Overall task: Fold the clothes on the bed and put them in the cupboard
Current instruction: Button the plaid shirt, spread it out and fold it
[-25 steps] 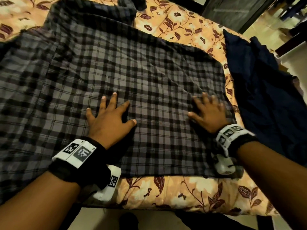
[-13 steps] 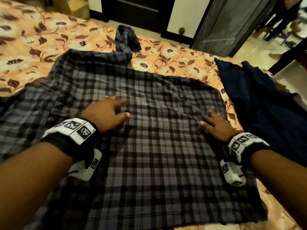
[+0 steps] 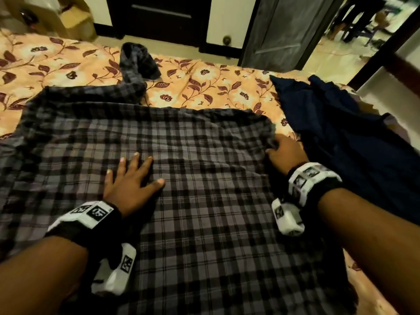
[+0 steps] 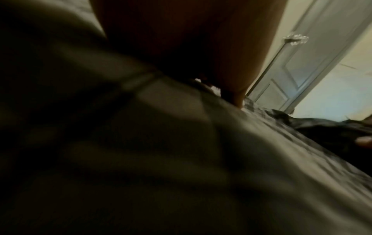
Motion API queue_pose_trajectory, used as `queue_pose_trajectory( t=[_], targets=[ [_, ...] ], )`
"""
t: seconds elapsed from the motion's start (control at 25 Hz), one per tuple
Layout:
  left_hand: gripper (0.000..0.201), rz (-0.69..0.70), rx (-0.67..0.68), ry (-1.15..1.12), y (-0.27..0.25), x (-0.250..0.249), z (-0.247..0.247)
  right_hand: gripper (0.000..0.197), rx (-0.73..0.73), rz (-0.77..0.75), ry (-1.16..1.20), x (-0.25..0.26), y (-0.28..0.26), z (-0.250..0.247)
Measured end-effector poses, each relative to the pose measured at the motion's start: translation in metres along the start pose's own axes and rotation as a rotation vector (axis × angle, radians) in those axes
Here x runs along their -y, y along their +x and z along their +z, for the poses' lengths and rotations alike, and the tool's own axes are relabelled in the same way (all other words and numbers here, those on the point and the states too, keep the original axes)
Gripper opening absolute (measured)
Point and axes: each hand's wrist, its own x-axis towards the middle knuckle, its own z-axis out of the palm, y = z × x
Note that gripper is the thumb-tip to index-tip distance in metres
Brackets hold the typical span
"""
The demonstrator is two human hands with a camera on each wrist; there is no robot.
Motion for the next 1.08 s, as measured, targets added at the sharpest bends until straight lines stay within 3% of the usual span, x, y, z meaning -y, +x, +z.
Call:
queue_pose_trajectory(
  t=[0.08,0.16,0.2,0.32,0.44,0.56,0.6,0.68,0.72,0.8,0.88,0.96,1.0,1.08],
  targets=[
    [0.076,-0.061,0.064,0.027,0.004,0.001,0.008,0.034,0.158,-0.313,-0.121,0.032,-0.042,0.019],
    [0.077,-0.068,0.139,0.029,0.003,0.000,0.004,0.038,0.394,-0.392,-0.225,0.040,-0.075,0.044],
    [0.077,-0.057,0.151,0.025,0.005,0.000,0.002,0.036,0.424,-0.378,-0.208,0.036,-0.079,0.050],
    [0.077,-0.052,0.137,0.021,0.003,-0.001,0.003,0.027,0.347,-0.324,-0.130,0.023,-0.080,0.048],
    [0.077,-0.063,0.149,0.027,0.003,-0.001,0.006,0.039,0.335,-0.338,-0.267,0.023,-0.079,0.046],
    [0.077,-0.068,0.148,0.029,0.005,0.001,0.009,0.030,0.276,-0.372,-0.294,0.036,-0.075,0.045],
    [0.077,-0.067,0.150,0.027,0.006,0.002,0.010,0.025,0.227,-0.338,-0.192,0.034,-0.070,0.043],
    [0.077,-0.060,0.153,0.021,0.007,0.003,0.012,0.021,0.060,-0.086,0.063,0.009,-0.056,0.028],
    [0.077,-0.053,0.150,0.017,0.007,0.004,0.013,0.024,0.010,0.061,0.094,-0.012,-0.049,0.017],
    [0.077,-0.046,0.142,0.010,0.006,0.004,0.014,0.034,0.088,0.281,-0.061,-0.055,-0.041,-0.001],
    [0.077,-0.049,0.140,0.011,0.006,0.004,0.015,0.039,0.232,0.340,-0.081,-0.079,-0.034,-0.006],
    [0.077,-0.056,0.148,0.010,0.006,0.004,0.014,0.031,0.351,0.326,0.003,-0.081,-0.027,-0.011],
    [0.077,-0.056,0.149,0.008,0.006,0.003,0.014,0.023,0.371,0.289,-0.049,-0.081,-0.022,-0.015],
    [0.076,-0.053,0.147,0.006,0.006,0.003,0.014,0.015,0.249,0.208,-0.214,-0.079,-0.009,-0.026]
  ],
)
